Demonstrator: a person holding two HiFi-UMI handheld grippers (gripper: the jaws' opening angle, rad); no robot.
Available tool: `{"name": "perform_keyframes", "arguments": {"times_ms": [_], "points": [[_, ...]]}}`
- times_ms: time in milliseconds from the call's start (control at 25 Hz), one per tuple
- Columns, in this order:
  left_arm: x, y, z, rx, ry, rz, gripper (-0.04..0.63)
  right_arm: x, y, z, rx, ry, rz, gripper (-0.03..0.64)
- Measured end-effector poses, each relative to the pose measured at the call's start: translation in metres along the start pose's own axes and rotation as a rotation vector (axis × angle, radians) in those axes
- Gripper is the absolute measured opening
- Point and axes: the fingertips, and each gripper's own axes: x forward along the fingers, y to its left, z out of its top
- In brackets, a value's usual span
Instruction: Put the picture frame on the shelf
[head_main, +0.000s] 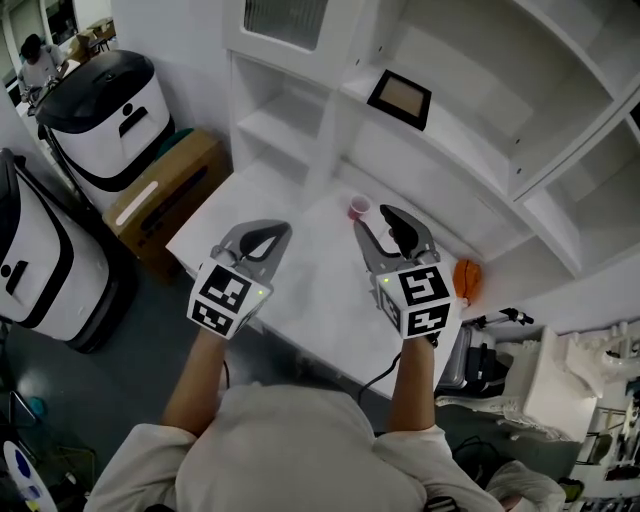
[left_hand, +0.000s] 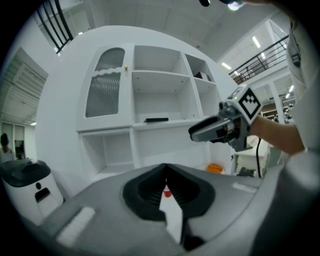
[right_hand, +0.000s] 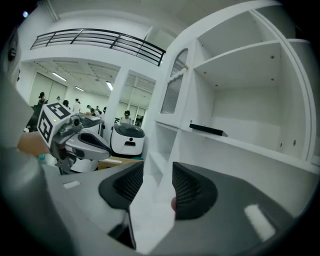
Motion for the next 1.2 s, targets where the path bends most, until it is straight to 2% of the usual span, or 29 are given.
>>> {"name": "perform_keyframes", "arguments": {"times_ms": [80, 400, 640, 1200], "points": [[0.000, 0.000, 0.001, -0.014, -0.007, 0.006, -0.002, -0.004, 0.006, -0.002, 0.021, -0.009, 0.012, 0.181], [-0.006, 0.001, -0.001, -0.083, -0.044, 0.028, -0.002, -0.018, 0.006, -0.013, 0.115, -0.037, -0.028, 0.085], [-0.014, 0.003, 0.012, -0.054, -0.081, 0.040, -0.002, -0.027, 0.003, -0.012, 0.162, -0.049, -0.068, 0.006], [-0.072, -0.005, 0.019, 0.017, -0.103, 0.048, -0.002, -0.061, 0.062, 0.005, 0.148, -0.091, -0.075, 0.006]]}}
